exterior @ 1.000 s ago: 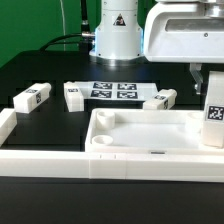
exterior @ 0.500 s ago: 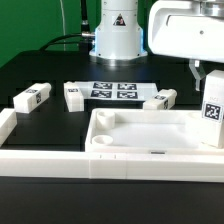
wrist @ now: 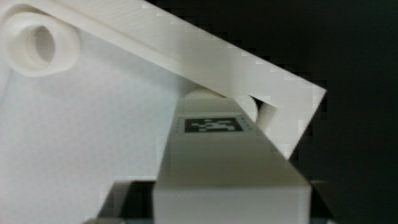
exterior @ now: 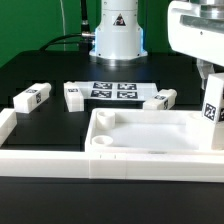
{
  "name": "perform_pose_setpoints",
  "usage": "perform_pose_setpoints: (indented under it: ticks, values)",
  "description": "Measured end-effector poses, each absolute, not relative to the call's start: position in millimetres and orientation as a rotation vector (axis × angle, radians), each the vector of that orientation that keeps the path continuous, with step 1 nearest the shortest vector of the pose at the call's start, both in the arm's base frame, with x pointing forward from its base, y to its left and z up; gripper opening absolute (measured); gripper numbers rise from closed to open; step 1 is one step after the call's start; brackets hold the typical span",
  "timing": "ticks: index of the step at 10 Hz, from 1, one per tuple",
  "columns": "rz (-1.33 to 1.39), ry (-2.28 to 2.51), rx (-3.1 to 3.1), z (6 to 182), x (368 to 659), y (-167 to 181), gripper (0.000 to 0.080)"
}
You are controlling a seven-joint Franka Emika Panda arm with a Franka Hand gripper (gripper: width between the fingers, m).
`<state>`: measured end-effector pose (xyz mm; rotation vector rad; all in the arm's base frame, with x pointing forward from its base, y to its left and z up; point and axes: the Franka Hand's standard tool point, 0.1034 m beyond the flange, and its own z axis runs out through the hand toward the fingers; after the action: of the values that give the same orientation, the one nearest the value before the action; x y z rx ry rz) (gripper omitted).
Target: Assemble desk
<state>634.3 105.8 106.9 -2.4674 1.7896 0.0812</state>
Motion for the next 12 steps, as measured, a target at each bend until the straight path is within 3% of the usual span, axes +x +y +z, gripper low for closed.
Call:
perform_pose_setpoints:
  ticks: [1, 2, 3, 4, 5, 12]
  values:
    - [0.082, 1.787, -2.469, 106.8, 634.2, 106.2, 0.029]
    - [0.082, 1.735, -2.507, 106.6, 633.7, 106.6, 0.0374]
    - [0.093, 1.66, -2.563, 107.3, 632.3, 108.2, 0.0563]
    - [0.108, 1.633, -2.586, 109.3, 631.9, 111.5, 0.0563]
    - [0.106, 1.633, -2.583, 108.8, 632.3, 111.8, 0.0631]
    - [0.072, 0.898, -2.909, 106.9, 631.4, 111.6, 0.0649]
